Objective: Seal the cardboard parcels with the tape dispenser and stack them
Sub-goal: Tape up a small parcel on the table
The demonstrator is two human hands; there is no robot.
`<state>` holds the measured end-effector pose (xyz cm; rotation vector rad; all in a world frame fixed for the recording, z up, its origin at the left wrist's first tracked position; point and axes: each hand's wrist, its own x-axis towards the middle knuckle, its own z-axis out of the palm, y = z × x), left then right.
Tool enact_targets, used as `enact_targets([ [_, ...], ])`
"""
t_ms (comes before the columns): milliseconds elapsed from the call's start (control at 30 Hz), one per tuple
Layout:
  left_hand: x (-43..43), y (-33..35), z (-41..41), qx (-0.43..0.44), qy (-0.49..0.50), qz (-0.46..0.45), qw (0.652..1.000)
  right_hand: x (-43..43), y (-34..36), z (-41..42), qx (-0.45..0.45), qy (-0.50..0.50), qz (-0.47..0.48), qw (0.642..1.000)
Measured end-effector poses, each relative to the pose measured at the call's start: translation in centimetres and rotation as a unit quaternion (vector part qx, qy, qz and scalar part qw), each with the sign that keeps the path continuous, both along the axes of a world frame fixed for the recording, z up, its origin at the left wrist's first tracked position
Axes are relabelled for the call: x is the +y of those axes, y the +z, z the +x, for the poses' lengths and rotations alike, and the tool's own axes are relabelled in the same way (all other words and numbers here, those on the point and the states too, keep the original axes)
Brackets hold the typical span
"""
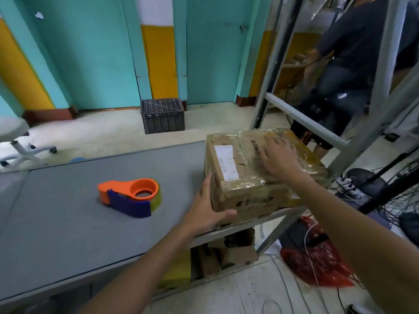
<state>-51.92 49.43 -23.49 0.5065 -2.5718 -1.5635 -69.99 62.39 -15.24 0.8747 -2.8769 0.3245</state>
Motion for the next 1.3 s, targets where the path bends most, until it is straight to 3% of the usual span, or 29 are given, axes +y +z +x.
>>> enact_targets([
  [100, -4.2, 0.8, 2.9, -0.016, 0.029, -0.086, 0.996, -4.4, 2.0, 2.3, 0.034, 0.085, -0.063, 0.994],
  [267, -13.6, 3.4, 12.5, 0.035, 0.238, -0.126, 0.962, -17.0, 4.2, 10.2, -0.010, 0.247, -0.138, 0.959],
  [433, -21.5, 5.8, 27.0, 0.035, 0.372, -0.171, 0.912, -29.1, 5.1, 24.3, -0.118, 0.458, -0.116, 0.873],
  [633, -27.7, 8.1, 42.6, 0.049, 0.495, -0.201, 0.844, -40.2, 5.6, 40.1, -0.172, 0.555, -0.142, 0.801],
  [800, -31.1, 6.8, 52.8, 0.027, 0.562, -0.203, 0.801, -46.7, 2.1, 48.8, -0.220, 0.549, -0.126, 0.797],
  [900, -32.5, 5.3, 56.4, 0.021, 0.602, -0.172, 0.779, -48.4, -1.2, 51.6, -0.249, 0.530, -0.067, 0.808],
  [1033, -34.1, 2.9, 58.0, 0.023, 0.623, -0.096, 0.776, -50.4, -4.3, 52.5, -0.254, 0.506, -0.006, 0.825],
  [1167, -35.8, 1.2, 57.2, 0.046, 0.599, -0.056, 0.797, -53.4, -4.2, 51.9, -0.204, 0.477, -0.049, 0.854],
  [1300, -37.9, 0.9, 56.9, 0.062, 0.617, -0.044, 0.783, -56.4, -4.0, 52.2, -0.202, 0.458, -0.102, 0.860],
])
